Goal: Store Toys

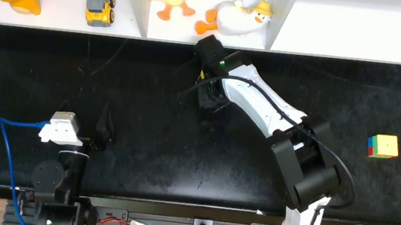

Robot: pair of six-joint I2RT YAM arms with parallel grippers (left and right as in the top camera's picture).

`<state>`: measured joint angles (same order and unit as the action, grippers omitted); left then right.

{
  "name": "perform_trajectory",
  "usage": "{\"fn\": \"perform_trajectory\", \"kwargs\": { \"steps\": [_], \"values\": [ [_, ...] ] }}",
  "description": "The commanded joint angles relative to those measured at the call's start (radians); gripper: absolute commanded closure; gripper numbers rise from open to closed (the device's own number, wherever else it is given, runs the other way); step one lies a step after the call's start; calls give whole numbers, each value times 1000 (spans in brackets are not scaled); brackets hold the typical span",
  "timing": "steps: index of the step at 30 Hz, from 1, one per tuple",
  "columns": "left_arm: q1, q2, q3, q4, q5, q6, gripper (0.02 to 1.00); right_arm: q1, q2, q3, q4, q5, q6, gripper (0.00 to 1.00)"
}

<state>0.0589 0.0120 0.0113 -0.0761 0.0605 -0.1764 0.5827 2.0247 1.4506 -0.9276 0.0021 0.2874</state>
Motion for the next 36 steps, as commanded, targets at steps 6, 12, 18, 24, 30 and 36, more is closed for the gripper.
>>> {"fn": "perform_trajectory", "kwargs": {
  "steps": [6,12,18,24,30,36],
  "values": [
    [-9,-9,-3,-1,13,-7,20,2,35,13,-22,-60,5,956],
    [-9,-9,-3,-1,13,-7,20,0,34,131,-203,-86,4,956],
    [-9,-9,-3,-1,13,-7,20,0,-17,249,-440,-83,74,956],
    [-9,-9,-3,-1,13,-7,23,-5,-176,245,-544,10,124,956],
    [-9,-9,-3,-1,13,-7,20,-96,-357,189,-595,87,140,954],
    [-9,-9,-3,-1,13,-7,20,-343,-510,39,-586,120,116,956]
  ]
}}
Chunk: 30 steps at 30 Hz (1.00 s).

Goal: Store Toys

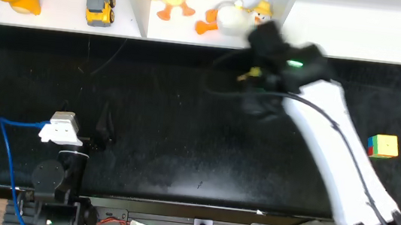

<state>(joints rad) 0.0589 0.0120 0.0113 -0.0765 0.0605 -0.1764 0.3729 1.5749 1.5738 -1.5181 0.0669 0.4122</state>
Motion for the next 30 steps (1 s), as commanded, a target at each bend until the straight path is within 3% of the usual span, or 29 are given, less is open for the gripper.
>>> {"fn": "perform_trajectory", "kwargs": {
  "steps": [1,7,14,21,30],
  "values": [
    [-9,-9,-3,0,13,-7,20,-171,-71,-100,8,60,-22,956],
    [-9,-9,-3,0,13,-7,20,-344,-76,-153,148,38,-191,954],
    [-9,-9,-3,0,13,-7,20,-366,-74,-203,420,30,-436,956],
    [-9,-9,-3,0,13,-7,20,-367,-47,-259,634,0,-530,954],
    [-9,-9,-3,0,13,-7,20,-367,12,-317,854,0,-540,952]
  ]
}}
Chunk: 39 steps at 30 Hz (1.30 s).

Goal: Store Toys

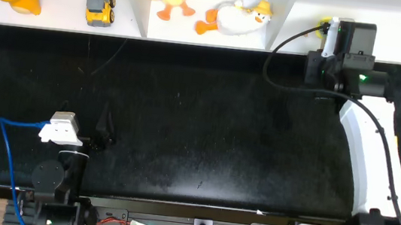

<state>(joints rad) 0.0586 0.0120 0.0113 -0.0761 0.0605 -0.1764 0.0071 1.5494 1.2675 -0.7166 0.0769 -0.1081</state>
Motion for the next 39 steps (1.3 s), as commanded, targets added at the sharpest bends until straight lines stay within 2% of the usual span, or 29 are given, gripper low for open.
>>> {"fn": "perform_trajectory", "kwargs": {
  "steps": [1,5,10,15,25,26,27,30,31,32,37,39],
  "values": [
    [-8,-9,-3,-1,13,-7,20,-1,50,-11,72,-10,-19,954],
    [-8,-9,-3,-1,13,-7,23,-1,102,-11,146,-14,-19,954],
    [-8,-9,-3,-1,13,-7,20,-1,163,-11,219,-57,-16,954],
    [-8,-9,-3,-1,13,-7,20,-1,206,-11,275,-58,44,956],
    [-8,-9,-3,-1,13,-7,23,-1,235,-11,326,-58,58,939],
    [-8,-9,-3,-1,13,-7,20,-1,235,-11,327,-58,58,879],
    [-8,-9,-3,-1,13,-7,20,-1,235,-11,327,-58,58,730],
    [-8,-9,-3,-1,13,-7,20,-1,235,-11,321,-59,58,612],
    [-8,-9,-3,-1,13,-7,20,-1,235,-11,321,-59,64,465],
    [-8,-9,-3,-1,13,-7,20,-1,235,-11,321,-59,70,373],
    [-8,-9,-3,-1,13,-7,20,-1,233,-8,317,-59,98,161],
    [-8,-9,-3,-1,13,-7,23,-1,220,-5,297,-58,139,3]
  ]
}}
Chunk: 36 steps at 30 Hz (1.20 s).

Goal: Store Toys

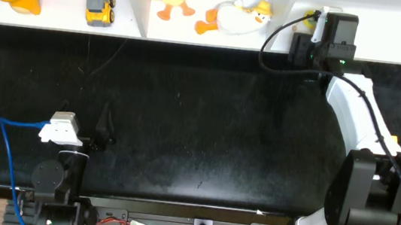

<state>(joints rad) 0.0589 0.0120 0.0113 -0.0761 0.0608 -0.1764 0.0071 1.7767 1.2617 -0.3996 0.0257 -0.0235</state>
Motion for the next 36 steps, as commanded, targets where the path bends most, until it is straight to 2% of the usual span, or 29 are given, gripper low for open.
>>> {"fn": "perform_trajectory", "kwargs": {
  "steps": [1,5,9,11,13,14,16,18,19,20,22,23,25,30,33,36],
  "values": [
    [-9,-9,-3,-1,13,-7,20,-1,-22,4,-41,-7,85,3],
    [-9,-9,-3,-1,13,-7,20,-3,-114,10,-148,18,222,5],
    [-9,-9,-3,-1,13,-7,20,-33,-274,11,-295,25,465,5],
    [-9,-9,-3,-1,13,-7,20,-61,-369,11,-366,-13,583,3],
    [-9,-9,-3,-1,13,-7,20,-88,-449,11,-388,-93,647,7],
    [-9,-9,-3,-1,13,-7,20,-98,-482,11,-387,-132,662,3],
    [-9,-9,-3,-1,13,-7,20,-116,-549,11,-381,-140,660,5],
    [-9,-9,-3,-1,13,-7,20,-129,-598,11,-385,-107,649,5],
    [-9,-9,-3,-1,13,-7,20,-138,-618,11,-399,-64,657,3],
    [-9,-9,-3,-1,13,-7,23,-149,-632,11,-431,-13,721,5],
    [-9,-9,-3,-1,13,-7,20,-196,-645,11,-575,111,974,5],
    [-9,-9,-3,-1,13,-7,20,-229,-641,10,-650,150,1069,3],
    [-9,-9,-3,-1,13,-7,20,-304,-618,10,-753,177,1169,3],
    [-9,-9,-3,-1,13,-7,20,-501,-510,10,-826,138,1171,5],
    [-9,-9,-3,-1,13,-7,20,-597,-418,10,-831,96,1115,5],
    [-9,-9,-3,-1,13,-7,20,-657,-326,10,-837,95,1074,3]
  ]
}}
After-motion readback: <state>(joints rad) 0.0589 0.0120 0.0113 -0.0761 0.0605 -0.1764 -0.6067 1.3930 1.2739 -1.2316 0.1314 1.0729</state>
